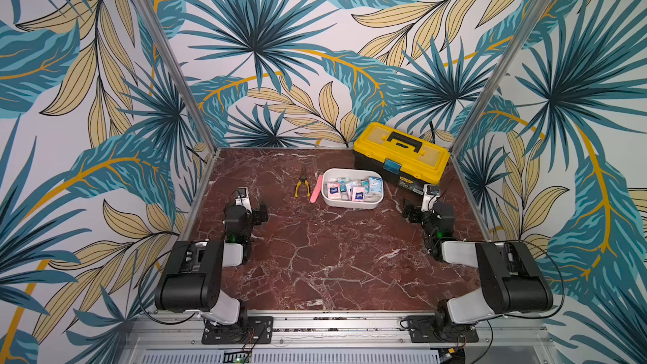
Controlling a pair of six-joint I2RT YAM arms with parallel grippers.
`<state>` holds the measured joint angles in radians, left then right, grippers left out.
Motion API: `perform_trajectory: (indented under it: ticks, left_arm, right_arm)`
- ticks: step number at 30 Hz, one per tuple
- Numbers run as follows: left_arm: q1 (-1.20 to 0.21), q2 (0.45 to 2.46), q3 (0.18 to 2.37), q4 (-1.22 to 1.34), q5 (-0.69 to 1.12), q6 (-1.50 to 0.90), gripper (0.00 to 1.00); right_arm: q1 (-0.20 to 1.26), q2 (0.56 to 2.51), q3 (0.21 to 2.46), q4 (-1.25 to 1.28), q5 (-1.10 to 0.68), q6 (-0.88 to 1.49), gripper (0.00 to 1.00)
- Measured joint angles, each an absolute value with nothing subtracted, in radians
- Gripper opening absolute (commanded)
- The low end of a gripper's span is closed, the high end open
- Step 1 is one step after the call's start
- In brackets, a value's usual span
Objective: Take the pocket tissues out of the storage box
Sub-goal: Adjust the storage box at the center of the board.
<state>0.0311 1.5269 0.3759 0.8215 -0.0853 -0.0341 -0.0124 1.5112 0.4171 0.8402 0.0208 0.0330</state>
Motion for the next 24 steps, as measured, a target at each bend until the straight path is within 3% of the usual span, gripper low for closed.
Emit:
perform_trajectory:
  ticks: [17,24]
  left_arm:
    - [0.028,1.52,0.377,0.813,-0.096,-0.036,1.0]
    - [0.025,1.258,0.433,0.574,-0.139,-0.085,1.0]
  right_arm:
    - [-0.012,1.506,0.417,0.834,0.025,0.033,0.99]
    - [-0.012,1.34,0.542,0.526,0.028,0.067,0.99]
